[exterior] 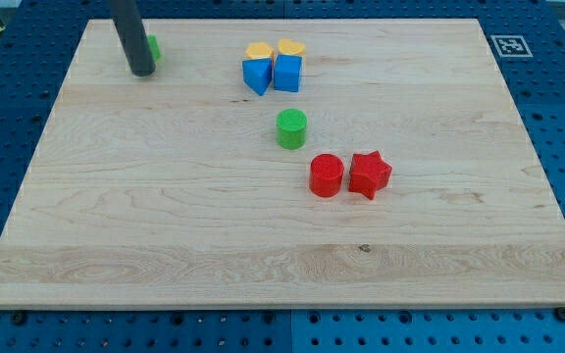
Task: Point your arm parallel left to blue triangle
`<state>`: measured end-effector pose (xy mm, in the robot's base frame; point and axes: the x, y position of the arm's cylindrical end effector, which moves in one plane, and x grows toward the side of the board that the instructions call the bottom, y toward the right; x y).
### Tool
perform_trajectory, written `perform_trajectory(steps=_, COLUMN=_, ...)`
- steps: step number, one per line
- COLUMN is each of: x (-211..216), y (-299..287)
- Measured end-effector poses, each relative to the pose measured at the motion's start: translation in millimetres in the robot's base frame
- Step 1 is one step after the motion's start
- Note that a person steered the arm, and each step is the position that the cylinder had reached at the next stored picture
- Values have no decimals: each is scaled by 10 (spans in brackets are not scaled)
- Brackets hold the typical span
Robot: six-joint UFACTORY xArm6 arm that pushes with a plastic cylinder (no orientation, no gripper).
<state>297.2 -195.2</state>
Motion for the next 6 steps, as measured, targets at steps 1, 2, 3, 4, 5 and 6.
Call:
perform_trajectory(steps=1, x=-188, y=0)
perform_trajectory(steps=2, x=-63, y=52)
perform_trajectory(steps=3, x=221, y=176)
perform_trajectory(steps=4, x=285, y=205)
perform_trajectory(steps=5, x=562, y=287)
perform_trajectory(steps=6, x=564, y=287)
